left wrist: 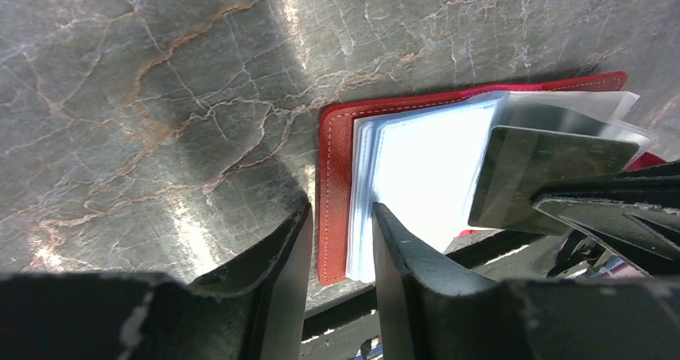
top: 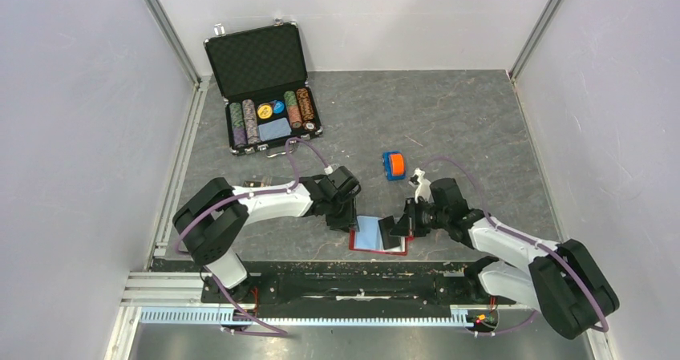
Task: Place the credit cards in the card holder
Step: Insert the credit card into the card holder.
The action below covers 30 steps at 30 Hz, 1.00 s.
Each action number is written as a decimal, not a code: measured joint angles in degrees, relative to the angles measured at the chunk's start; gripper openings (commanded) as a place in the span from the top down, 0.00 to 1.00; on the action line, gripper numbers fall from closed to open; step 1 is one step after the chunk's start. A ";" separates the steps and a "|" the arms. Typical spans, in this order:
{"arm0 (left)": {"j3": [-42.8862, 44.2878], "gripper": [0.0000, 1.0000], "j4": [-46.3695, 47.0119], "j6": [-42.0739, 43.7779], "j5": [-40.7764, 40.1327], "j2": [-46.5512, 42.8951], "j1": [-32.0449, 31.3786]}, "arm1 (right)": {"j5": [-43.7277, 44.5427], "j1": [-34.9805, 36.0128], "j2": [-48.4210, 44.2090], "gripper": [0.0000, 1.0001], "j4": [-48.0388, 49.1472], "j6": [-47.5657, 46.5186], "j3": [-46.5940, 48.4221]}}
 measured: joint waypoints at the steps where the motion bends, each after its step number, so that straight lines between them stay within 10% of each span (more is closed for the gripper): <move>1: 0.00 0.60 -0.04 0.04 -0.17 0.00 -0.11 | -0.09 -0.33 -0.44 1.00 0.24 0.52 -0.35; 30: -0.92 0.75 0.13 -0.04 -1.46 -0.42 -2.82 | -1.90 -2.95 -6.38 1.00 12.46 14.88 -9.25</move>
